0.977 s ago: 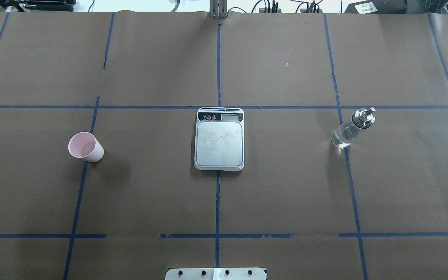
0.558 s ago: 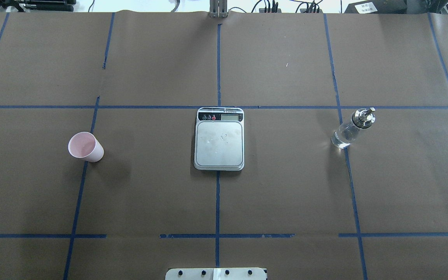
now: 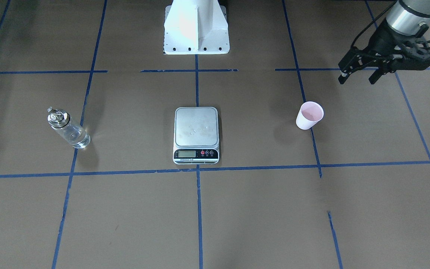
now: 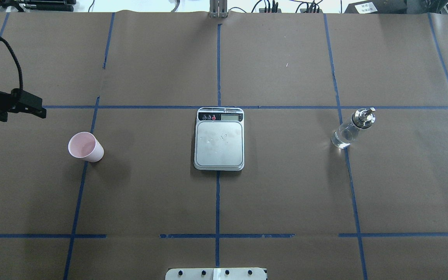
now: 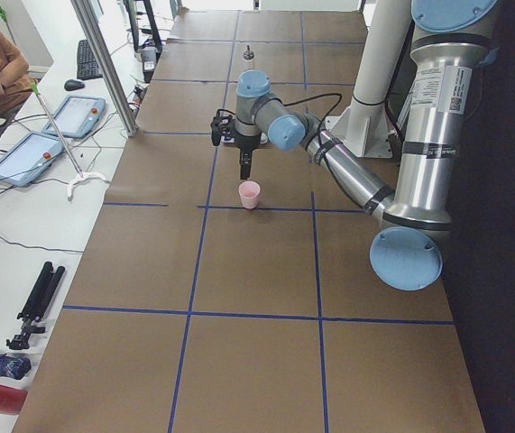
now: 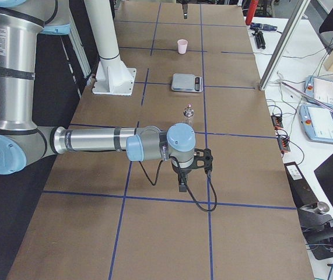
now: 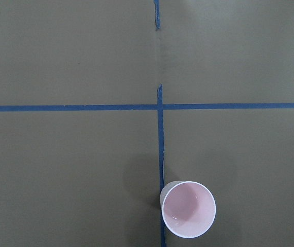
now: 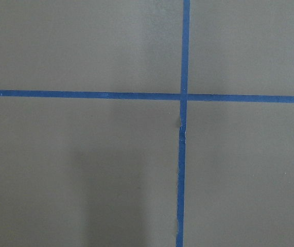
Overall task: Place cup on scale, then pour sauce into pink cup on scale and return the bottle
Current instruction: 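Move the left gripper down to the pink paper cup and grasp it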
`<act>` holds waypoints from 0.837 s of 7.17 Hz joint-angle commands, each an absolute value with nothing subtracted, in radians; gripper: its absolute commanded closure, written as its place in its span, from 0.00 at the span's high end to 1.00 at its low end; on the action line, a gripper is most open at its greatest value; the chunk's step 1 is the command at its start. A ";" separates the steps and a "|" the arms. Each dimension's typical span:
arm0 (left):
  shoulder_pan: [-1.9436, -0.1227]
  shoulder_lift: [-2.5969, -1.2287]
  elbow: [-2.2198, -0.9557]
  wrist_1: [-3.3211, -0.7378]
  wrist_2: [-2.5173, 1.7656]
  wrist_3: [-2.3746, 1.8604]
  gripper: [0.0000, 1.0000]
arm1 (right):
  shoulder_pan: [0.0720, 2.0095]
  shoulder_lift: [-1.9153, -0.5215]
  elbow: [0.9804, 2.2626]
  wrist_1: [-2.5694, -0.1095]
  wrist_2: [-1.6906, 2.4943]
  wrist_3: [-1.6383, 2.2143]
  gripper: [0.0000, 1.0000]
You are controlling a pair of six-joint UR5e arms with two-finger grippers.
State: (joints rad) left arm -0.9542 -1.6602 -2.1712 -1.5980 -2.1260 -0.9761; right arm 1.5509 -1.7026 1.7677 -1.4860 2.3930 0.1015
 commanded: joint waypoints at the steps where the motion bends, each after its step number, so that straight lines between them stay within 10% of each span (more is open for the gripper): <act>1: -0.865 -1.655 -2.133 -1.659 -2.046 -1.071 1.00 | 1.551 -1.703 1.766 -1.485 2.393 0.097 1.00; 6: -0.819 -1.657 -1.944 -1.838 -2.016 -1.092 1.00 | 1.549 -1.692 1.770 -1.486 2.396 0.109 1.00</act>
State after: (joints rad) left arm -0.8426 -1.6554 -1.9715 -1.8241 -2.0168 -1.0952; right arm 1.5498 -1.6943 1.7701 -1.4851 2.3955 0.1042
